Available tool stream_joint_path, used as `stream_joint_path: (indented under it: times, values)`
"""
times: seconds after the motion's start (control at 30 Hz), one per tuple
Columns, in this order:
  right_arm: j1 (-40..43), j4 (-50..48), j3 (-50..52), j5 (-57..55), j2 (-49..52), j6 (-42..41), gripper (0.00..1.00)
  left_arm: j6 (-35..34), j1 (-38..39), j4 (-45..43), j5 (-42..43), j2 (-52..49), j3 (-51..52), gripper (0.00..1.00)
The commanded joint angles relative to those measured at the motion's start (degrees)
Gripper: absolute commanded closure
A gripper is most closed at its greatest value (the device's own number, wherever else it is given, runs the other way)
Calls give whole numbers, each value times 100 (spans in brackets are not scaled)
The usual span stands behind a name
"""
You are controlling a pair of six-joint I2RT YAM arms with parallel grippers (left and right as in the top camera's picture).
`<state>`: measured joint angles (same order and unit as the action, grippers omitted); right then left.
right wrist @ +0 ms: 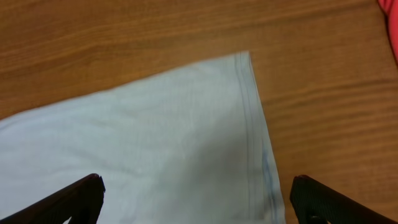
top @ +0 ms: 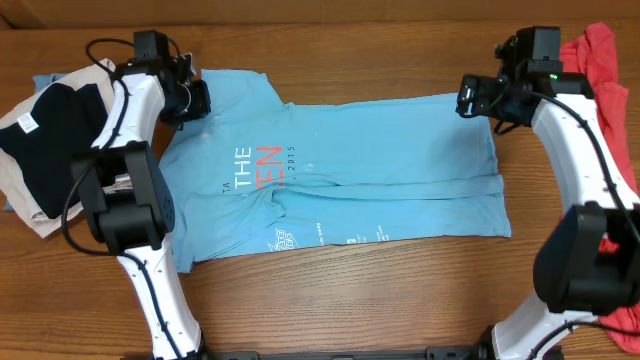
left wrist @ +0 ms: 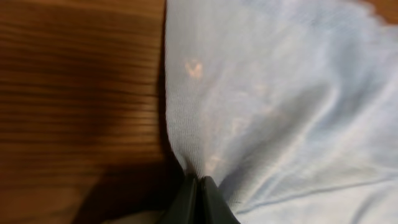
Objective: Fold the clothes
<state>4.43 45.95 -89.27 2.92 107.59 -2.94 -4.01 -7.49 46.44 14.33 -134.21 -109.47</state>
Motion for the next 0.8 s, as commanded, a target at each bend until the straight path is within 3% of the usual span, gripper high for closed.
stream_joint_path:
  times: [0.0, 0.5, 0.77]
  values:
    - [20, -376, -107, -33, 431, 131, 0, -192, 37, 114, -164, 605, -227, 96]
    - [92, -2516, -107, -400, 1974, 146, 2, -289, 37, 542, -229, 627, -227, 96]
    - [107, -2728, -107, -503, 2002, 149, 17, -289, 37, 557, -243, 627, -225, 96]
